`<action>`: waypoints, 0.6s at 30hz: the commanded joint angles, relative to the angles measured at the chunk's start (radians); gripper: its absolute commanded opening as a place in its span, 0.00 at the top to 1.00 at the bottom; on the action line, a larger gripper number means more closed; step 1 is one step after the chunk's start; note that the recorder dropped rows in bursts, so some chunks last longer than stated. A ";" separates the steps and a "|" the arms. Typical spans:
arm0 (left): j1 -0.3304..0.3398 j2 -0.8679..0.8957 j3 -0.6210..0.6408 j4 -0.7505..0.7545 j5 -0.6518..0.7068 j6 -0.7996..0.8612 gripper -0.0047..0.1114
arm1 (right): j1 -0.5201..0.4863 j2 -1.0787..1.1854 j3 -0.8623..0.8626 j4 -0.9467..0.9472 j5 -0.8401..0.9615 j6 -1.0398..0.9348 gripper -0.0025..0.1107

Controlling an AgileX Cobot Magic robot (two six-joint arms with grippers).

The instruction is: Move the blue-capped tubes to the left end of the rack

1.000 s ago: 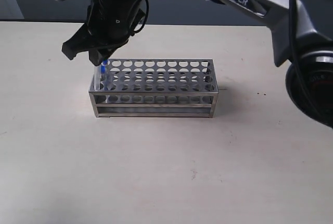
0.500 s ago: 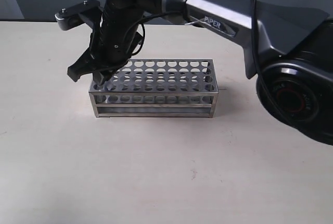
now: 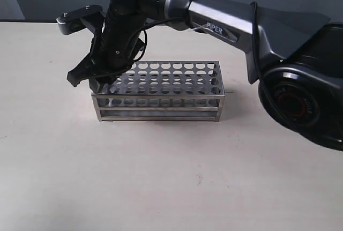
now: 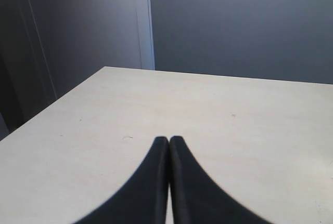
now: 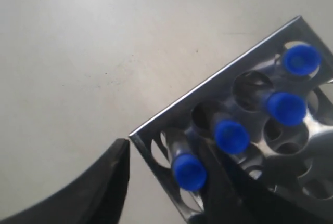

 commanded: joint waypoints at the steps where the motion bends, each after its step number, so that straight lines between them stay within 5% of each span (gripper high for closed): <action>1: -0.006 0.003 0.004 -0.005 -0.011 -0.002 0.96 | -0.002 -0.015 0.000 0.006 0.078 -0.003 0.56; 18: -0.006 0.003 0.004 -0.005 -0.011 -0.002 0.96 | -0.002 -0.513 0.000 -0.022 0.143 0.083 0.56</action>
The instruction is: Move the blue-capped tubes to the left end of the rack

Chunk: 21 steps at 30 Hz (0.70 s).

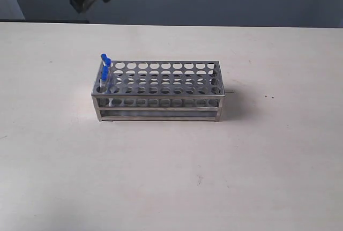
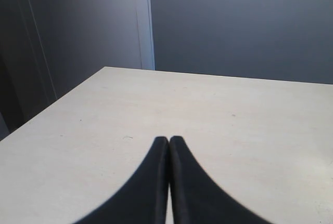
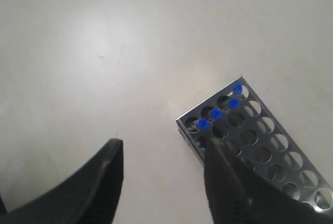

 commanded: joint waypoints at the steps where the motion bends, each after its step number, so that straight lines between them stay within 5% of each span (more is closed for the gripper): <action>1: -0.006 0.003 0.004 -0.005 -0.011 -0.002 0.96 | -0.003 -0.136 0.000 -0.004 0.005 0.087 0.56; 7: -0.006 0.003 0.004 -0.005 -0.011 -0.002 0.96 | -0.003 -0.219 0.000 0.005 0.005 0.092 0.56; 14: -0.006 0.003 0.004 -0.005 -0.011 -0.002 0.96 | -0.003 -0.344 0.002 -0.232 0.005 0.103 0.56; 21: -0.006 0.003 0.004 -0.005 -0.011 -0.002 0.96 | -0.060 -0.530 0.002 -0.204 0.005 0.136 0.56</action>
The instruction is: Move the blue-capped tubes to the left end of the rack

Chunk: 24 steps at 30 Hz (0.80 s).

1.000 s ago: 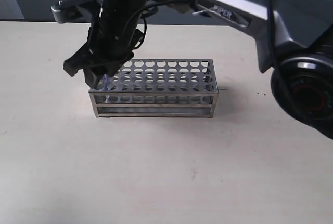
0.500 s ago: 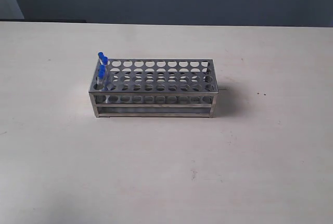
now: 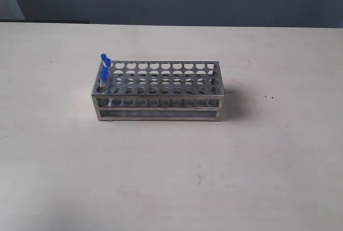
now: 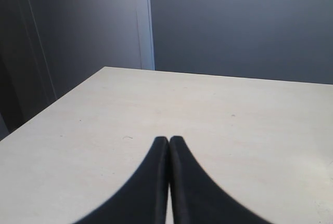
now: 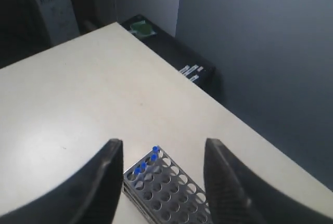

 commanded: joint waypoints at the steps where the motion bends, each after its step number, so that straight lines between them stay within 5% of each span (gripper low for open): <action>1: -0.006 0.003 0.004 -0.005 -0.011 -0.002 0.96 | -0.136 -0.086 0.002 0.145 0.002 0.007 0.56; 11: -0.006 0.003 0.004 -0.005 -0.011 -0.002 0.96 | -0.595 -0.383 0.399 0.447 -0.056 -0.107 0.56; 18: -0.006 0.003 0.004 -0.005 -0.011 -0.002 0.96 | -0.722 -0.853 1.088 0.658 -0.509 -0.358 0.56; 24: -0.006 0.003 0.004 -0.005 -0.011 -0.002 0.96 | -0.783 -1.225 1.671 0.708 -0.852 -0.388 0.56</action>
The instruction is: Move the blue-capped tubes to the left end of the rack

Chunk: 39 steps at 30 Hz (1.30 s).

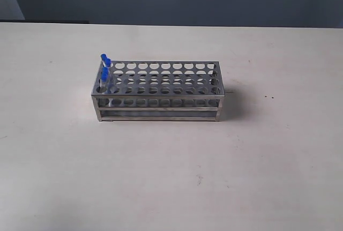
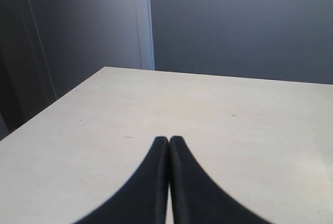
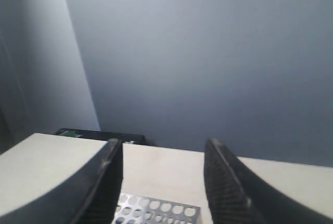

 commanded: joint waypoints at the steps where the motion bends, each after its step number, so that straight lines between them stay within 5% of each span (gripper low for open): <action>1: -0.006 0.003 0.004 -0.005 -0.011 -0.002 0.96 | -0.035 -0.218 0.382 0.030 -0.291 -0.024 0.56; 7: -0.006 0.003 0.004 -0.005 -0.011 -0.002 0.96 | -0.036 -0.389 0.681 0.007 -0.462 -0.052 0.56; 23: -0.006 0.003 0.004 -0.005 -0.011 -0.002 0.96 | -0.048 -0.443 0.801 -0.075 -0.385 -0.063 0.56; 26: -0.006 0.003 0.004 -0.005 -0.011 -0.002 0.96 | -0.048 -0.443 0.808 -0.100 -0.382 0.033 0.56; 34: -0.006 0.003 0.004 -0.005 -0.011 -0.002 0.96 | -0.048 -0.443 0.808 -0.663 -0.390 0.625 0.56; 39: -0.006 0.003 0.004 -0.005 -0.011 -0.002 0.96 | -0.048 -0.443 0.808 -0.699 -0.390 0.674 0.56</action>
